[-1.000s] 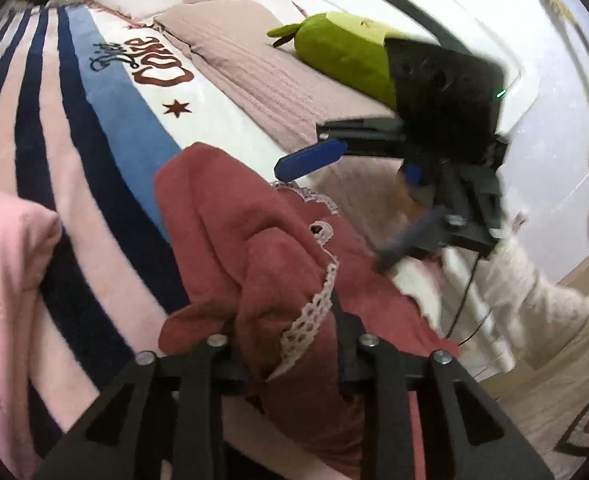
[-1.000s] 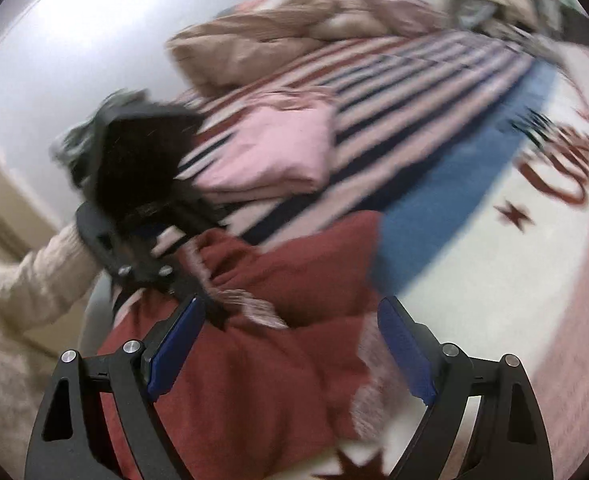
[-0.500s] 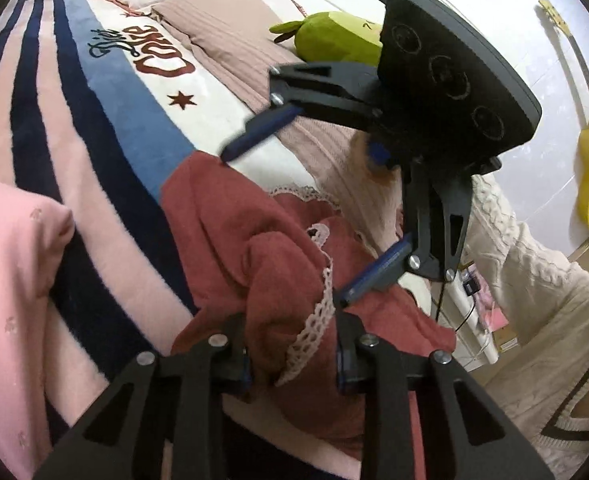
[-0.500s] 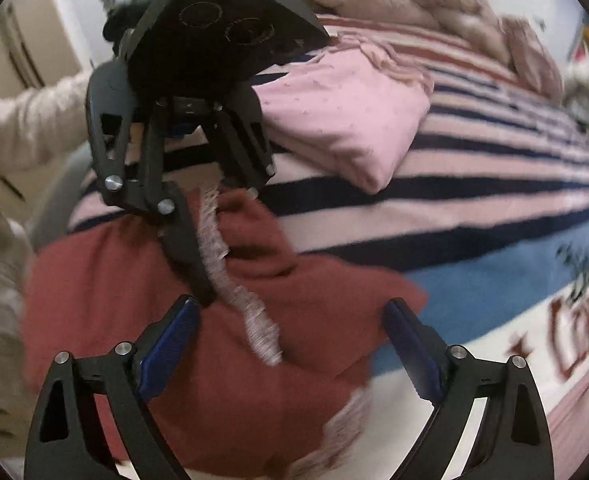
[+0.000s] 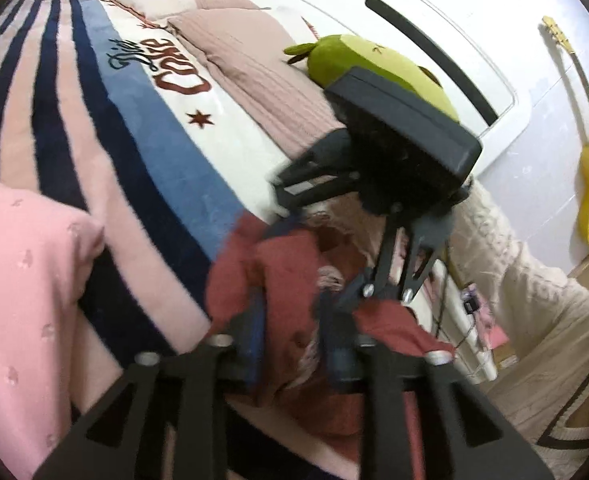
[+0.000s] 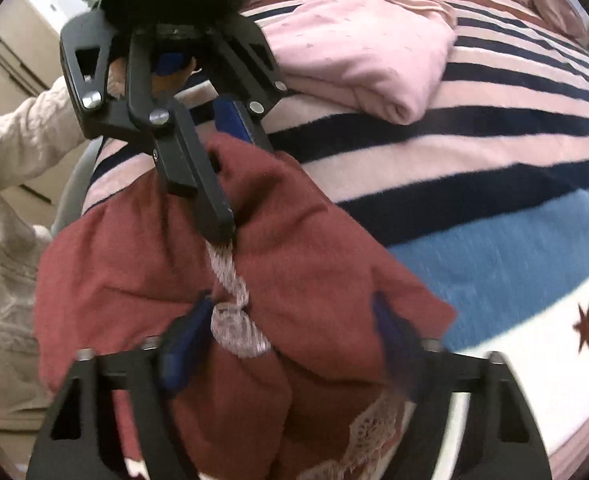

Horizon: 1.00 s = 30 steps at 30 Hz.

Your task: Fold small clothes

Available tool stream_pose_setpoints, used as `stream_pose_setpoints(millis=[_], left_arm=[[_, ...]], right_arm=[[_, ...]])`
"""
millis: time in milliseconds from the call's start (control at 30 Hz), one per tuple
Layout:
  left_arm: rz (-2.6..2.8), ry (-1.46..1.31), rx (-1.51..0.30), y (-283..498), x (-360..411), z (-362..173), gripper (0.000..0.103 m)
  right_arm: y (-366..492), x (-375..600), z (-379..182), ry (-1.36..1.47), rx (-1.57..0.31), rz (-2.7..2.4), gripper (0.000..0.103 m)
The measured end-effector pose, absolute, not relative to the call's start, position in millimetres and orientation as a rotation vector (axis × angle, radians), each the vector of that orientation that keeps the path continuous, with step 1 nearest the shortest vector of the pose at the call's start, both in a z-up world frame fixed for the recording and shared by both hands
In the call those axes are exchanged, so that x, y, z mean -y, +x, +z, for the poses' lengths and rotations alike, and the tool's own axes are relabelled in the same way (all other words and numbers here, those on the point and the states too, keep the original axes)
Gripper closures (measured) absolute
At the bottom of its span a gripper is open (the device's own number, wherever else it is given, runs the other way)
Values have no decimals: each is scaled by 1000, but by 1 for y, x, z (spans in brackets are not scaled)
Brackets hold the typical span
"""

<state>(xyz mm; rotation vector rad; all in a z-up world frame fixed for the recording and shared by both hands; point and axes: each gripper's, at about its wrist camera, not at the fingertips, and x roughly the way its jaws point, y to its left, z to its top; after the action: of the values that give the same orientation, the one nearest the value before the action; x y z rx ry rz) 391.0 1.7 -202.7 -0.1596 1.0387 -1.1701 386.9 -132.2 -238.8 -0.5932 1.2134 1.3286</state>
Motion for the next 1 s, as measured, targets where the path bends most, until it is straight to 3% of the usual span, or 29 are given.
stream_pose_setpoints(millis=[33,67,200,267,367,500,567,633,667,733,833,1000], left_arm=[[-1156,-157,-1049,391,-1,-205,39],[-1147,-150,-1064,392,0,-210,32],[-1176,-124,-1101,381,8,-223,33],[-1241,-215,-1109,378,6,-222,66],[-1220,-191,-1084,375,8,-221,76],[-1129,-230,-1124,378,5,-230,70],[-1040,-200,-1104,370,1,-223,43],[-956,-188,-1103,364,-6,-217,35],[-931,-199,-1100,361,-10,-213,35],[-894,-223,-1083,340,-23,-203,34],[-878,-237,-1050,301,-39,-196,22],[-895,-376,-1071,247,-47,-213,21]], right_arm=[[385,136,-239,-577,-1235,1337,71],[383,139,-241,-576,-1245,1341,76],[376,155,-239,-475,-1290,1381,82],[370,165,-234,-425,-1301,1430,82],[369,177,-232,-367,-1296,1424,83],[385,181,-240,-321,-1309,1204,72],[375,185,-232,-350,-1248,1146,63],[366,201,-220,-376,-1157,995,38],[362,211,-214,-350,-1134,921,34],[345,246,-203,-196,-1114,777,33],[300,283,-195,1,-1058,704,33],[232,313,-227,386,-1100,780,28]])
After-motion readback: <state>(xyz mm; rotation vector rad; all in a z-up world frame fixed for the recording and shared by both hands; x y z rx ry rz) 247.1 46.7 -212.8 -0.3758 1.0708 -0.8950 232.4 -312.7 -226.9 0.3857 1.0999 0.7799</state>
